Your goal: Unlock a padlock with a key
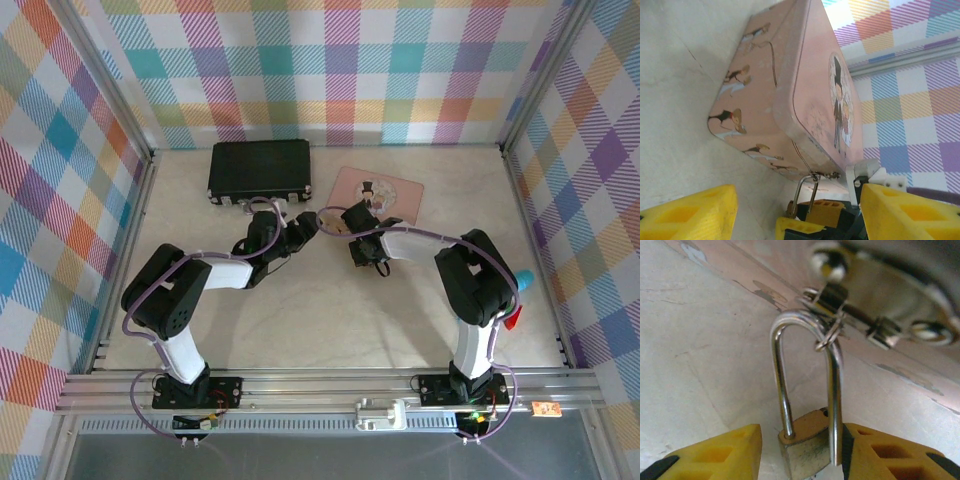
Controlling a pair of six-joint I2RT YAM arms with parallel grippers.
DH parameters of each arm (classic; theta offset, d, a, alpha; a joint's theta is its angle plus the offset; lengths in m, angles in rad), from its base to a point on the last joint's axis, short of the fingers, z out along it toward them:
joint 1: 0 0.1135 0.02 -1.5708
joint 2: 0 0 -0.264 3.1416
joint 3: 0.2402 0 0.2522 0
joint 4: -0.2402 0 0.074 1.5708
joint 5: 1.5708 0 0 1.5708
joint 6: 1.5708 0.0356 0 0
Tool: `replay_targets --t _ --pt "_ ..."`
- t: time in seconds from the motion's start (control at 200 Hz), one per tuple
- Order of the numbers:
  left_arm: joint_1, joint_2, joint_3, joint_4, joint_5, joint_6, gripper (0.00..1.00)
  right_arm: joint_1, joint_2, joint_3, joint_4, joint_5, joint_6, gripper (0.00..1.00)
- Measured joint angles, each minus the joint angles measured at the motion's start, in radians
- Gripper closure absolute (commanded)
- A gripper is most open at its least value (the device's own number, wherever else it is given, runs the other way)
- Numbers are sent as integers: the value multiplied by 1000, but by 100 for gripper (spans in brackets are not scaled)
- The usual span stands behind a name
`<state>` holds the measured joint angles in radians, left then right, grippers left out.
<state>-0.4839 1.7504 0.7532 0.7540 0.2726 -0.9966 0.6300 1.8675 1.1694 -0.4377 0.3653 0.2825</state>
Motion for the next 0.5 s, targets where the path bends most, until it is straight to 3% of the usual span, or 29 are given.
replay_targets --t 0.255,0.5 --pt "18 -8 -5 1 0 6 34 19 23 4 4 35 -14 64" --pt "24 -7 -6 12 29 7 37 15 -21 -30 40 -2 -27 90"
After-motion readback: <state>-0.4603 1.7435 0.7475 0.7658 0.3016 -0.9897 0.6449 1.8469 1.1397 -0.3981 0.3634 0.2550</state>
